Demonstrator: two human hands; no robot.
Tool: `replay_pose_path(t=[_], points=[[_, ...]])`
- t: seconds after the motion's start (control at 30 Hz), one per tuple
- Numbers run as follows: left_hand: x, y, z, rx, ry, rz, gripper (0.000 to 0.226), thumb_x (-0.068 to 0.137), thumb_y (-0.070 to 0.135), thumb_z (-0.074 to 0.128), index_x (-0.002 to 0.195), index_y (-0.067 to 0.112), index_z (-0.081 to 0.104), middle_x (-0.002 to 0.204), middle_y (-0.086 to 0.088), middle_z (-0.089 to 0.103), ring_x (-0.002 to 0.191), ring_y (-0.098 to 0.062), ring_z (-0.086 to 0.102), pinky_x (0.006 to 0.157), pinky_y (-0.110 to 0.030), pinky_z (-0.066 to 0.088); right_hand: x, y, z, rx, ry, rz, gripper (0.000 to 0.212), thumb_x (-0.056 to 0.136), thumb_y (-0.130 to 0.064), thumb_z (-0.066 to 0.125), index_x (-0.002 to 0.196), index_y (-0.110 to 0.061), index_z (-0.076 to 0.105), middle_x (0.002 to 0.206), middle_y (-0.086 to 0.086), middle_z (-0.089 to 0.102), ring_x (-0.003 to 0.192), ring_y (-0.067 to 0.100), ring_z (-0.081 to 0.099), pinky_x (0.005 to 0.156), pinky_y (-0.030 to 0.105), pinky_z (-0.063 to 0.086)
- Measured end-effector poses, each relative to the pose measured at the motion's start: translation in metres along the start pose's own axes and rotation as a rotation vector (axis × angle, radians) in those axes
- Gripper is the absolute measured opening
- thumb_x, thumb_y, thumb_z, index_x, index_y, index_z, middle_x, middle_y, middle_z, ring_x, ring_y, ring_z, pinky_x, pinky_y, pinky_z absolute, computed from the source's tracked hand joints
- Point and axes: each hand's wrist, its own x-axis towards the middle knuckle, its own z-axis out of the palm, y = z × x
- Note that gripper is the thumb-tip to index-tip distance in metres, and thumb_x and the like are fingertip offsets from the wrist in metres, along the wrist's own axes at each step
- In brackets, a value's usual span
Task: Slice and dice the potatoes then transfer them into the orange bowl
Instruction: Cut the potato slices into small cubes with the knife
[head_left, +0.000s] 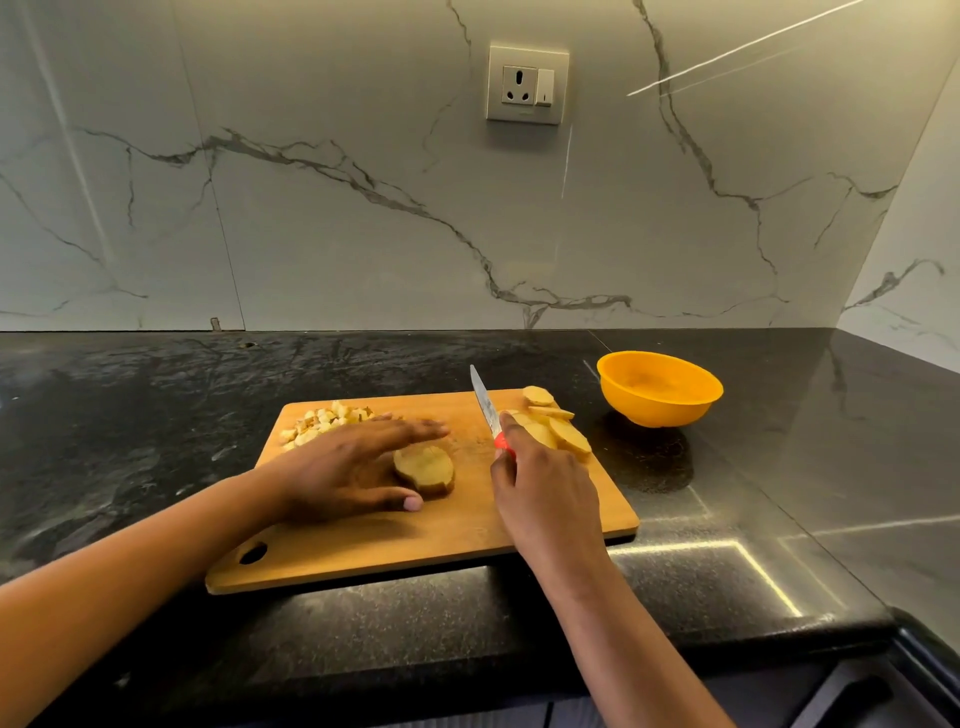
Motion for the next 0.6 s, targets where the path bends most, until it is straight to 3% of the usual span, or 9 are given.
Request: replay_pose_path(t=[0.17, 0.3, 0.43, 0.5, 0.6], points=[[0.019, -0.005, -0.028, -0.126, -0.263, -0.045, 0.081, 0.060, 0.079, 0.058, 0.129, 0.065, 0.019, 0.134, 0.046, 0.020, 0.135, 0.005, 0.017, 0.110, -0.025, 0.016, 0.000, 0.000, 0.000, -0.001, -0.002, 0.003, 0.052, 0.102, -0.033, 0.040, 0.150, -0.030, 0.022, 0.121, -0.005, 0.061, 0.102, 0.008, 0.058, 0.084, 0.023, 0.046], [0.042, -0.003, -0.041, -0.047, -0.449, 0.000, 0.067, 0.078, 0.041, 0.069, 0.130, 0.059, 0.030, 0.132, 0.038, 0.030, 0.132, 0.002, 0.024, 0.109, -0.027, 0.019, 0.001, 0.002, 0.000, 0.007, 0.016, 0.008, 0.051, 0.101, -0.032, 0.040, 0.149, -0.030, 0.025, 0.114, -0.004, 0.064, 0.097, 0.010, 0.060, 0.085, 0.028, 0.051], [0.055, -0.004, -0.043, -0.004, -0.469, 0.029, 0.054, 0.083, 0.030, 0.069, 0.128, 0.048, 0.048, 0.131, 0.020, 0.041, 0.120, -0.003, 0.040, 0.101, -0.023, 0.034, 0.001, 0.003, 0.000, 0.020, 0.023, 0.022, 0.051, 0.101, -0.033, 0.041, 0.149, -0.030, 0.025, 0.115, -0.005, 0.064, 0.098, 0.009, 0.060, 0.086, 0.027, 0.051], [0.054, -0.007, -0.042, -0.008, -0.435, 0.021, 0.051, 0.081, 0.030, 0.071, 0.124, 0.047, 0.050, 0.124, 0.018, 0.044, 0.107, -0.001, 0.046, 0.089, -0.015, 0.039, 0.001, 0.003, 0.001, 0.025, 0.029, 0.020, 0.051, 0.101, -0.033, 0.041, 0.149, -0.030, 0.025, 0.114, -0.005, 0.064, 0.098, 0.009, 0.060, 0.085, 0.027, 0.051], [0.050, -0.006, -0.039, -0.061, -0.332, -0.042, 0.050, 0.077, 0.030, 0.074, 0.121, 0.043, 0.054, 0.118, 0.015, 0.047, 0.096, -0.004, 0.050, 0.077, -0.014, 0.043, 0.001, 0.002, 0.000, 0.027, 0.029, 0.012, 0.050, 0.102, -0.033, 0.040, 0.149, -0.030, 0.025, 0.116, -0.004, 0.064, 0.100, 0.010, 0.060, 0.084, 0.026, 0.049]])
